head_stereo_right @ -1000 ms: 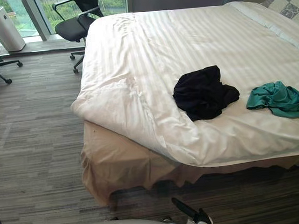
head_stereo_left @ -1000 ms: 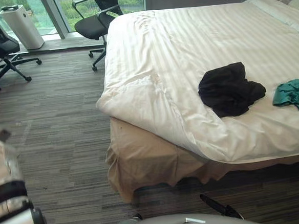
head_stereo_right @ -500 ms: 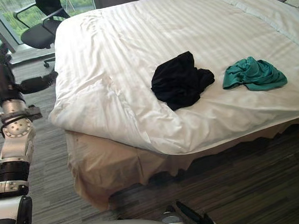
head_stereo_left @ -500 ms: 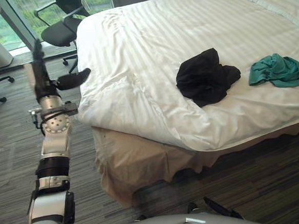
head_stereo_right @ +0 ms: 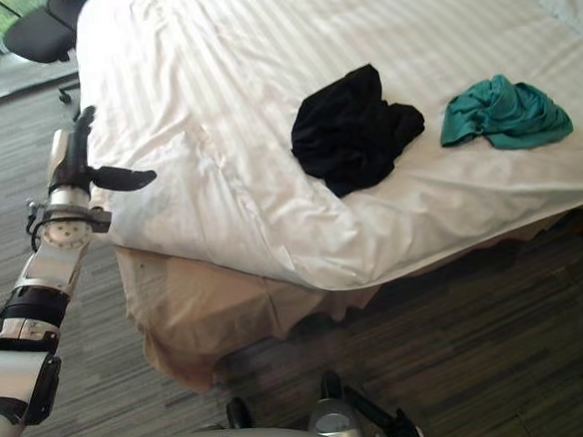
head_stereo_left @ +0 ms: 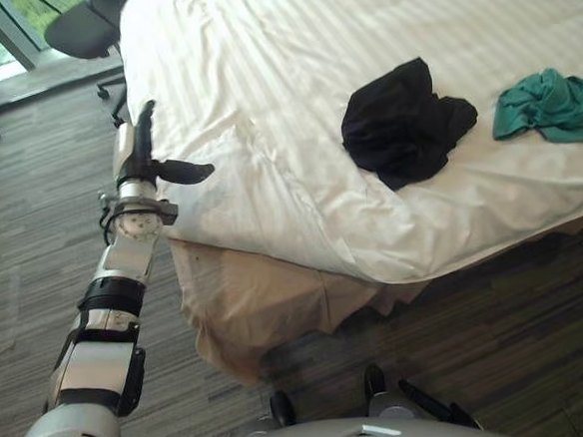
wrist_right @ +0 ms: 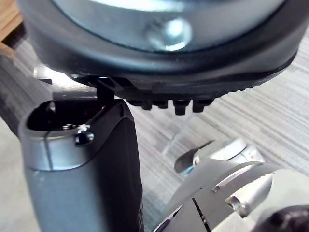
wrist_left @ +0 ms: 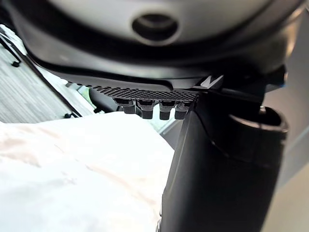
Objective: Tidy up the quilt and then pick up the clothes from the bed and put them into the laundry hamper
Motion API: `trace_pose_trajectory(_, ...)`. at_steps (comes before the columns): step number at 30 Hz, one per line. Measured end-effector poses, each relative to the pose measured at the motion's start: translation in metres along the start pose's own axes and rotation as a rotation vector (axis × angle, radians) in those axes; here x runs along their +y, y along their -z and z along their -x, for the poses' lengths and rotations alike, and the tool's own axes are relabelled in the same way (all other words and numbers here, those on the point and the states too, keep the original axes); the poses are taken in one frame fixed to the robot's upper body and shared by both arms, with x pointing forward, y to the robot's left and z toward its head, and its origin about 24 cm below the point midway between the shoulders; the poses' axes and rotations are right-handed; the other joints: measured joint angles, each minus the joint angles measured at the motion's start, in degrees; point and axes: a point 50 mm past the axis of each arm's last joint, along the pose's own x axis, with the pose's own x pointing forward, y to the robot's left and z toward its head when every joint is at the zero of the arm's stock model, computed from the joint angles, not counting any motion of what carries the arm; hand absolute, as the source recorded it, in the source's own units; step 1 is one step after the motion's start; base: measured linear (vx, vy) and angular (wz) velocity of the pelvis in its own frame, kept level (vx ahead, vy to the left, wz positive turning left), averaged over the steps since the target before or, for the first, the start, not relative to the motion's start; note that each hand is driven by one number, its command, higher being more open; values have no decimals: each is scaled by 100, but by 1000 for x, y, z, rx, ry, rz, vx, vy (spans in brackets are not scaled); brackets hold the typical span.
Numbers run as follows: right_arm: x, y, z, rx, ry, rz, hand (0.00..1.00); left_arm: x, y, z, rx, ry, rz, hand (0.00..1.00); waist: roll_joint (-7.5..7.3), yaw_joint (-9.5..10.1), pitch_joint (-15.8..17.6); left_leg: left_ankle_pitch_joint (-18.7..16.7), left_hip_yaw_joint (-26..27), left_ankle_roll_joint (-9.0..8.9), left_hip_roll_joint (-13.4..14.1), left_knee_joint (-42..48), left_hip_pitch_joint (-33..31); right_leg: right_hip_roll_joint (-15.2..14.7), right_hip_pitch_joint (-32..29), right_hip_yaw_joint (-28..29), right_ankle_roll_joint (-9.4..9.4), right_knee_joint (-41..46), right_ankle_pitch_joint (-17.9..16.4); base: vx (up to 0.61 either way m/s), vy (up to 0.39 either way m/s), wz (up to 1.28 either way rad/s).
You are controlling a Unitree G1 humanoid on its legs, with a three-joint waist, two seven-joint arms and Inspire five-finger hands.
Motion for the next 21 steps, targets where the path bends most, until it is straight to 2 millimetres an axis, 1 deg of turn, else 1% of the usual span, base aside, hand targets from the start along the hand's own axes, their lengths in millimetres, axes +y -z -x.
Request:
trace_pose_trajectory(2, 2, -7, -1, -25, -7, -6, 100, -3, -10, -5, -33, 6, -17, 100, 26, -19, 157, -16, 37, 19, -3, 18, -34, -12, -69, 43, -4, 41, 23, -22, 7, -10)
trace_pose_trajectory(4, 7, -12, -2, -38, -17, -11, 100, -3, -22, -10, -65, 1, -18, 100, 28, -62, 178, -27, 38, 31, -3, 94, -252, -17, -283, 156, 38, 84, 57, -51, 5, -7)
trace_pose_trajectory(5, 11, -16, -3, -45, -25, -24, 100, -1, -28, -13, -83, -8, -14, 100, 5, -79, 206, -27, 61, 32, -6, 94, -349, -18, -393, 192, 46, 82, 64, -30, -14, -11)
trace_pose_trajectory(6, 14, -16, -3, -47, -30, -31, 100, 0, -32, -15, -93, -12, -13, 100, -11, -97, 248, -26, 94, 32, -4, 99, -388, -17, -448, 240, 46, 82, 74, -24, -15, -16)
trace_pose_trajectory(10, 17, -15, -2, -49, -33, -49, 100, -1, -36, -17, -101, -11, -8, 100, -32, -102, 275, -27, 237, 32, 11, 99, -430, -23, -578, 426, 53, 102, 86, -2, -9, -19)
trace_pose_trajectory(12, 18, -17, -2, -58, -37, -51, 100, 1, -45, -21, -123, -21, -5, 100, -35, -100, 355, -27, 282, 32, 15, 104, -492, -21, -687, 491, 55, 157, 88, -18, -16, -12)
trace_pose_trajectory(14, 21, -19, -2, -70, -40, -57, 100, 4, -61, -27, -168, -36, -25, 100, -60, -101, 419, -26, 319, 32, 16, 108, -612, -24, -833, 517, 78, 176, 115, -35, -19, -7)
trace_pose_trajectory(15, 21, -19, -1, -70, -35, -59, 100, 1, -65, -29, -173, -35, -33, 0, -75, -98, 439, -27, 344, 32, 16, 108, -610, -24, -841, 544, 75, 176, 123, -23, -15, -7)
trace_pose_trajectory(17, 21, -19, -1, -73, -30, -59, 100, -4, -66, -32, -155, -23, -48, 0, -75, -101, 440, -27, 372, 32, 17, 112, -604, -25, -841, 556, 73, 179, 139, -5, -10, -5)
trace_pose_trajectory(19, 22, -20, -1, -76, -31, -53, 100, -10, -62, -35, -117, -8, -74, 0, -83, -98, 444, -27, 402, 32, 18, 128, -606, -30, -843, 599, 74, 180, 153, -1, -3, -2)
trace_pose_trajectory(21, 22, -20, -1, -76, -32, -49, 100, -15, -50, -36, -46, 19, -80, 0, -97, -97, 453, -27, 418, 31, 26, 156, -610, -33, -843, 613, 75, 193, 153, 0, 0, 0)
